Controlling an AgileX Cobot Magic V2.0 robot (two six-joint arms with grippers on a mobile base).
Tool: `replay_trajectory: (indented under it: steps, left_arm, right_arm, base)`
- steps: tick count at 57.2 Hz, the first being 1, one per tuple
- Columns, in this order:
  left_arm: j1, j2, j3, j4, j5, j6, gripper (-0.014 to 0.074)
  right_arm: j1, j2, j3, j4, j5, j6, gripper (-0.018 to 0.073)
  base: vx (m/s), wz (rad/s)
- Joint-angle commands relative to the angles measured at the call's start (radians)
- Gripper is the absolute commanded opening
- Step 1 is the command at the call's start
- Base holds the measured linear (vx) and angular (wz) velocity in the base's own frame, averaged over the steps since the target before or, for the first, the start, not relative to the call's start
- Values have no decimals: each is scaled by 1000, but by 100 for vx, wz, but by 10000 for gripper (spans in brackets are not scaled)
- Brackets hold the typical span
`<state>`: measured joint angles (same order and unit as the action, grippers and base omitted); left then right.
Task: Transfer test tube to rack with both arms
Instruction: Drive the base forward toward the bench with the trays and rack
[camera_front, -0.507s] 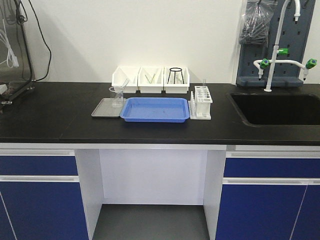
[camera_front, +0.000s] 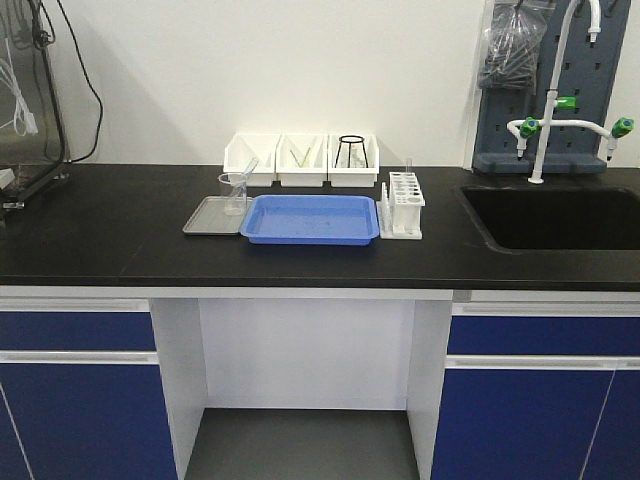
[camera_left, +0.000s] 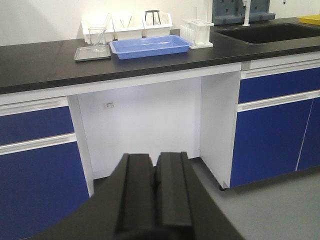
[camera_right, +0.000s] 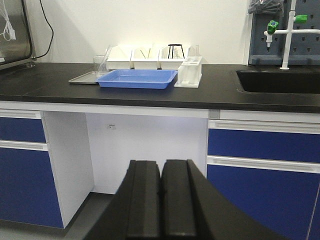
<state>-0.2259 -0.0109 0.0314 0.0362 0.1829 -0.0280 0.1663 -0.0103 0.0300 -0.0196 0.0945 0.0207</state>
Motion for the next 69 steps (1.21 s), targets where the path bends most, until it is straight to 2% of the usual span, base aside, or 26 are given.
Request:
replay_trajectory:
  steps: [1, 36, 69]
  left_arm:
    - [0, -13, -30, -9, -81, -2, -4]
    - [0, -13, -30, -9, -81, -2, -4]
    - [0, -13, -30, -9, -81, -2, -4]
  right_arm:
    - [-3, -8, 19, -5, -78, -7, -11]
    - [-3, -8, 19, -5, -78, -7, -11]
    - [-3, -8, 19, -5, -78, -7, -11]
  base:
    - [0, 0]
    - [5, 0]
    - [25, 4]
